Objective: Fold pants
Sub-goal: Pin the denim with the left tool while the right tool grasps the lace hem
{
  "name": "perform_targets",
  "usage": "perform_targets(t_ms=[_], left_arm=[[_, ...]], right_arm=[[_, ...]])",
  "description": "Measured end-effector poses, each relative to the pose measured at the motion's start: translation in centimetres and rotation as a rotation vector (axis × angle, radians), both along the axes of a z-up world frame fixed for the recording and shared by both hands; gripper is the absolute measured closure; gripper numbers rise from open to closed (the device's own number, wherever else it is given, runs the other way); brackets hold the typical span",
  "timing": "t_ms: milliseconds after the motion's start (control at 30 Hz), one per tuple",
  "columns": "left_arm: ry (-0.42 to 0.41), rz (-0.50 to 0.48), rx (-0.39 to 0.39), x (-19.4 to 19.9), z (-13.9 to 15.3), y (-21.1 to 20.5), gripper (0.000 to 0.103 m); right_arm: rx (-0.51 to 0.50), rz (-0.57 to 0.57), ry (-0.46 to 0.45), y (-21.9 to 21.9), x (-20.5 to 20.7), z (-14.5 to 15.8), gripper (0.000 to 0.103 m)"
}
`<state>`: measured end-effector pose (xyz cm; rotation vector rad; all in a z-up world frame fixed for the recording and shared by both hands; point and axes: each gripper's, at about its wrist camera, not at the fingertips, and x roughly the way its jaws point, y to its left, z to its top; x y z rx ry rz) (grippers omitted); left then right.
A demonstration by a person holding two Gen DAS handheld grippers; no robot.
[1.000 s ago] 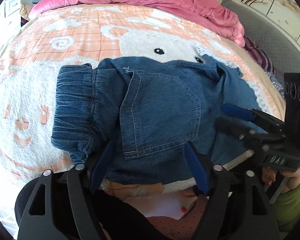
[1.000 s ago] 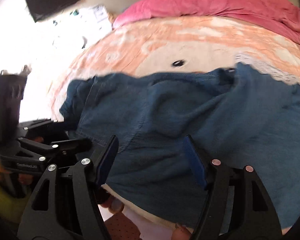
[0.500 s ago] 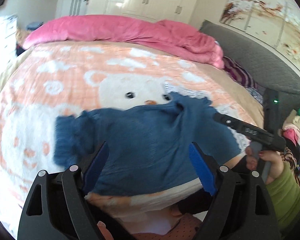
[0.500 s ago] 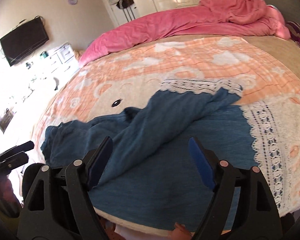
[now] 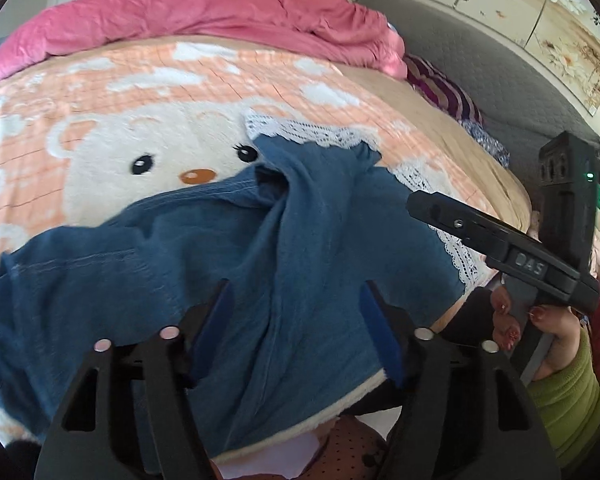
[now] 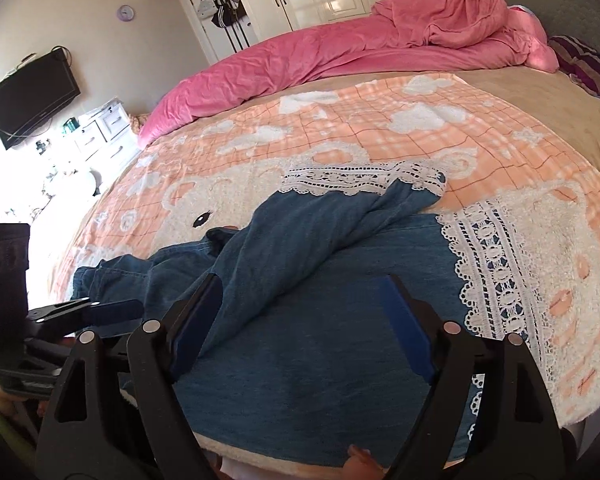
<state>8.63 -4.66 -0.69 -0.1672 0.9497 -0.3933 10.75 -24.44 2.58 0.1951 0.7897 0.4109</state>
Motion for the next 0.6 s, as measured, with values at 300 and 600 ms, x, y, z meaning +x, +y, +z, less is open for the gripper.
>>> perform_targets(t_ms=[300, 600], left_arm=[[0.055, 0.007, -0.054, 3.6, -3.1, -0.6, 0.081], [0.014, -0.092, -0.142, 2.8, -4.4, -2.0, 0.091]], right_arm=[[-0.022, -0.008, 0.016, 0.0, 0.5, -0.8, 0.028], [-0.142, 0.086, 0.000, 5.1, 5.8, 0.6, 0.028]])
